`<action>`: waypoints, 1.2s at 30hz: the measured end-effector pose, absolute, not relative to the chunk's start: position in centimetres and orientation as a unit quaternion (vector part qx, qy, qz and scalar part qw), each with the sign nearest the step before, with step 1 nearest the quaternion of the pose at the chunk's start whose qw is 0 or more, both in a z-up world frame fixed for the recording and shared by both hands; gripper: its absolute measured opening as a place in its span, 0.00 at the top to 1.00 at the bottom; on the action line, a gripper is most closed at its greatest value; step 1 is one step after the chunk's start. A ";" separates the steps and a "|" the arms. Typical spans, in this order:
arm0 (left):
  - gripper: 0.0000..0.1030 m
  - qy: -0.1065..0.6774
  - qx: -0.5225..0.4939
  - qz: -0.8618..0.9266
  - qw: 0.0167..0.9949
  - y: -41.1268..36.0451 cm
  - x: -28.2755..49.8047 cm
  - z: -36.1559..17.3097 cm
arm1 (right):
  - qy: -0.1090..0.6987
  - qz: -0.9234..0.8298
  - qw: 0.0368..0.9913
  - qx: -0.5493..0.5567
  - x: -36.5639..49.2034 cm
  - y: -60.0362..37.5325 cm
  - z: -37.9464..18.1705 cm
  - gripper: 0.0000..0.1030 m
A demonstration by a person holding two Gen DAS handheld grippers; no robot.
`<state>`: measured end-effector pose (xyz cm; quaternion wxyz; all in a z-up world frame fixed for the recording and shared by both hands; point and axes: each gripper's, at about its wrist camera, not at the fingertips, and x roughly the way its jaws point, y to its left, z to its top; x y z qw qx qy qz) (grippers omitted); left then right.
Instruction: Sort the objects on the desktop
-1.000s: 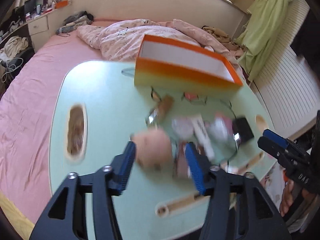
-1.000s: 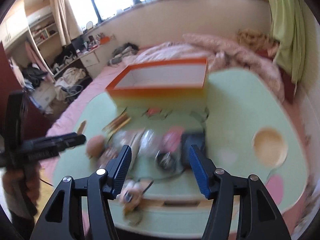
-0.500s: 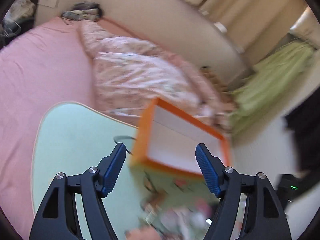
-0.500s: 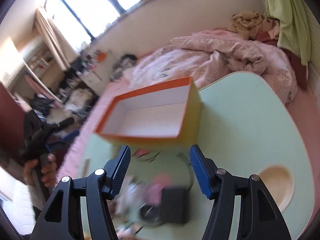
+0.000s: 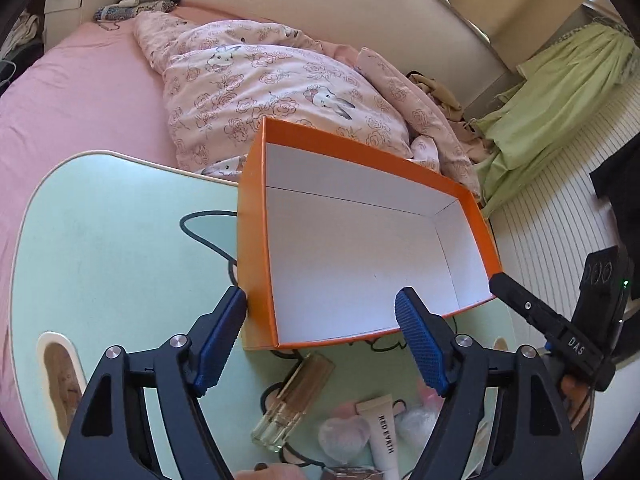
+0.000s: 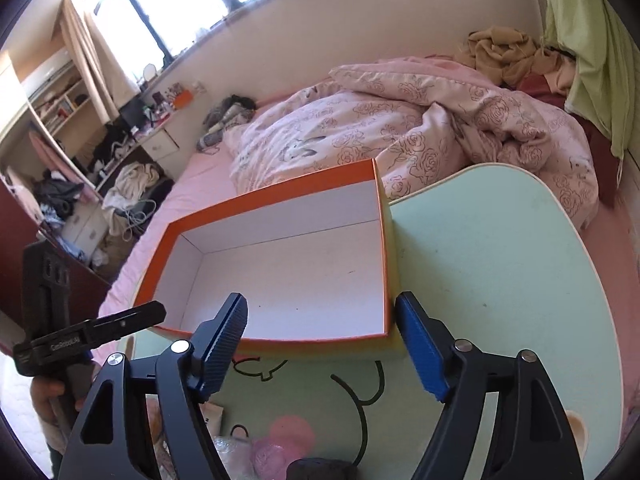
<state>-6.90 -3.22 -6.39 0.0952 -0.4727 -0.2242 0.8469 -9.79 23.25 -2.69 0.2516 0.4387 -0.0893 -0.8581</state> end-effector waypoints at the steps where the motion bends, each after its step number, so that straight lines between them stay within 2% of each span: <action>1: 0.26 -0.226 -0.470 0.848 0.091 -3.5 -6.6 -6.1 | -0.087 -0.857 0.254 0.439 -9.7 23.1 -2.6 0.26; 5: 0.26 -0.228 -0.434 0.869 0.064 -5.1 -3.3 -3.3 | -0.047 -0.889 0.221 0.400 -6.5 23.1 -0.2 0.27; 8: 0.24 -0.187 -0.404 0.894 0.052 -4.4 1.1 -0.8 | -0.021 -0.907 0.214 0.363 -2.5 23.4 2.3 0.27; 12: 0.24 -0.150 -0.413 0.898 0.031 -2.2 6.2 -1.8 | 0.026 -0.921 0.211 0.325 3.9 23.4 3.5 0.27; 19: 0.24 -0.105 -0.430 0.897 -0.005 1.7 14.3 -4.5 | 0.055 -0.910 0.187 0.366 11.1 23.8 -1.9 0.27; 23: 0.24 -0.091 -0.444 0.891 -0.009 3.6 15.1 -7.1 | 0.036 -0.905 0.171 0.388 12.8 24.7 -4.9 0.27; 30: 0.24 -0.060 -0.442 0.894 -0.040 5.6 15.3 -8.9 | 0.007 -0.897 0.169 0.408 13.1 25.5 -6.9 0.27; 36: 0.24 -0.052 -0.425 0.901 -0.072 6.2 14.7 -9.6 | 0.054 -0.912 0.146 0.379 13.0 24.3 -7.9 0.27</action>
